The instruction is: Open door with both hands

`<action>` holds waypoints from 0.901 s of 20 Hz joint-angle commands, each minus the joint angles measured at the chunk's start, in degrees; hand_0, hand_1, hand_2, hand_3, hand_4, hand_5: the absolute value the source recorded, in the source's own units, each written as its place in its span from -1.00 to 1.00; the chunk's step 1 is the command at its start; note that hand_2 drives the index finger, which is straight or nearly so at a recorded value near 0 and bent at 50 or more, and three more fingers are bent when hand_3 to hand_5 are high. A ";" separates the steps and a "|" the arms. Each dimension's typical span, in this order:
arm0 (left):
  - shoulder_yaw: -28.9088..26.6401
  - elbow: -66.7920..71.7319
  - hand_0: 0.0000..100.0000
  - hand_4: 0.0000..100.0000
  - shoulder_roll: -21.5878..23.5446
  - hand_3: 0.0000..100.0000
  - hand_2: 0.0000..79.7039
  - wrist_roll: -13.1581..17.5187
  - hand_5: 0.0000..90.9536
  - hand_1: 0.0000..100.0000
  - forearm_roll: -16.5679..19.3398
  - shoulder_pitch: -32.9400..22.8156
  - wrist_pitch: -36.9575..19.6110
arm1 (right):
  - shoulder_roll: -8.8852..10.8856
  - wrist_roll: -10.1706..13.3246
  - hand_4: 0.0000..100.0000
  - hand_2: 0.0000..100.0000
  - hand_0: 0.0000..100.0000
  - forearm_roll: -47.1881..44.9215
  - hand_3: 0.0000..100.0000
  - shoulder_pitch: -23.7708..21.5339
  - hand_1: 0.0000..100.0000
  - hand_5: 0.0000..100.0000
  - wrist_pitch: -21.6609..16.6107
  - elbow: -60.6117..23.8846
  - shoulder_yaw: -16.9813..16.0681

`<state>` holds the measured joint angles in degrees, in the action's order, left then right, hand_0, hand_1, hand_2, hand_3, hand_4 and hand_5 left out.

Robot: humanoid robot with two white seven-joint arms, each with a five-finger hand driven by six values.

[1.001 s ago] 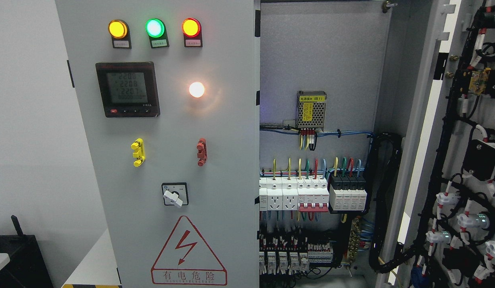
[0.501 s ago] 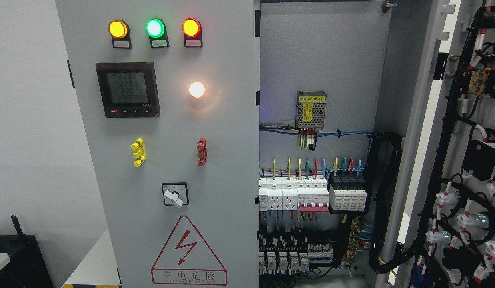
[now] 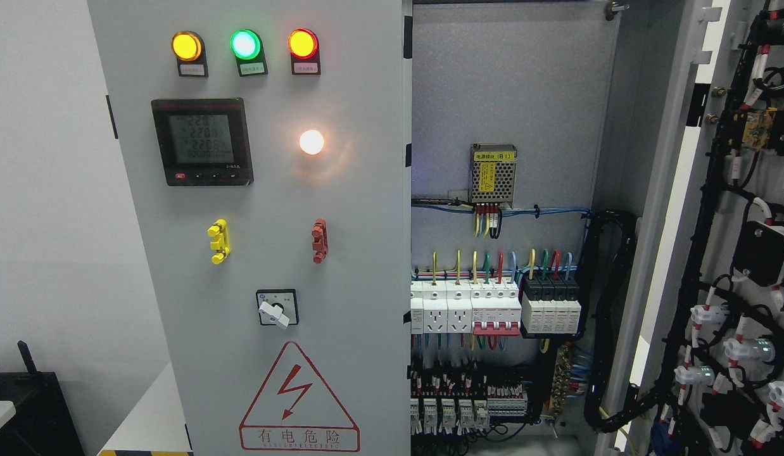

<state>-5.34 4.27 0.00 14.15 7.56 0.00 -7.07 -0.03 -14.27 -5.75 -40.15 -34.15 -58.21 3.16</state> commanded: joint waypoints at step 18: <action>0.07 -0.05 -1.00 -0.92 0.44 -1.00 -1.00 0.00 -1.00 -1.00 0.00 -0.44 0.04 | -0.94 7.15 -1.00 -1.00 -1.00 -7.17 -1.00 -7.14 -1.00 -1.00 0.40 -32.48 3.95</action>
<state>-5.28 4.22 0.00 14.15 7.56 0.00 -7.07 -0.01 -7.40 -12.70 -45.97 -33.54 -77.31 4.14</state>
